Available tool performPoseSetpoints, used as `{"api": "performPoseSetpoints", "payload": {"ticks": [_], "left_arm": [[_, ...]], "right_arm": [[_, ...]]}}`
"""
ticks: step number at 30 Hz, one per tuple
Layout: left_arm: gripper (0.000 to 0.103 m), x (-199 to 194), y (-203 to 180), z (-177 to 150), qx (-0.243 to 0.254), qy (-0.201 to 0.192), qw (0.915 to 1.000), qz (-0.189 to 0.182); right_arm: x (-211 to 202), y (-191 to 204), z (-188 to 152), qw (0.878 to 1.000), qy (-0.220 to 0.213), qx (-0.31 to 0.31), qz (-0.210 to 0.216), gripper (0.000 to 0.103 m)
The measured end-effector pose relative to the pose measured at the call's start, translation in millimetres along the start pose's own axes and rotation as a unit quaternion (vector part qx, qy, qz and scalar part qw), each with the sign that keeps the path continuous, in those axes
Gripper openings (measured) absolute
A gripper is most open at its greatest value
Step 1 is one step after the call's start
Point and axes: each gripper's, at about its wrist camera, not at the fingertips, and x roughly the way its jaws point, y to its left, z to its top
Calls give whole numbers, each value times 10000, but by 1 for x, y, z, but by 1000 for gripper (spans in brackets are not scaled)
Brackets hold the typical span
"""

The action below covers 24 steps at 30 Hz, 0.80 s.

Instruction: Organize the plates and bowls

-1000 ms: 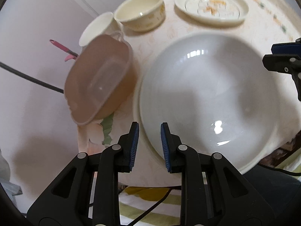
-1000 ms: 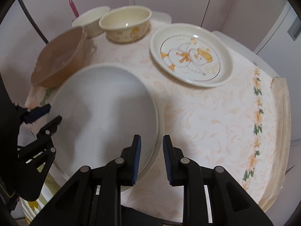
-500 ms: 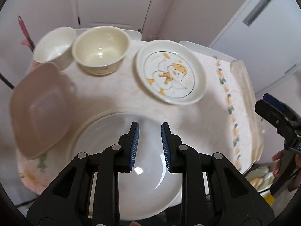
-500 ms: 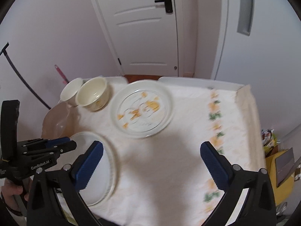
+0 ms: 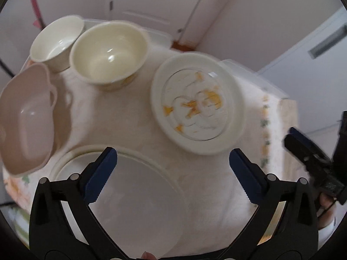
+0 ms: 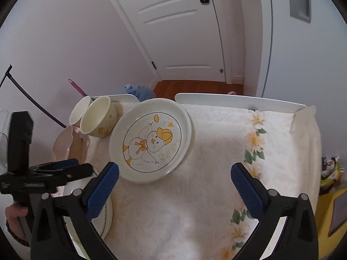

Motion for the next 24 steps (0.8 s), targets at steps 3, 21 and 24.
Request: {"api": "performPoseSetpoints", "payload": {"ticks": [3,21,24], "left_arm": [[102,8,6,6,-265,0,9994,240],[33,75,6,40,-883,-161,9949,465],[27,78,-1,40,-783,-260,9957,423]], "right_arm": [[9,-5,7,9999,74,-113,54,103],[117,-21,42,9874,1300,-701,576,59],[120,-20,46,9869,1198,-857,651,39]]}}
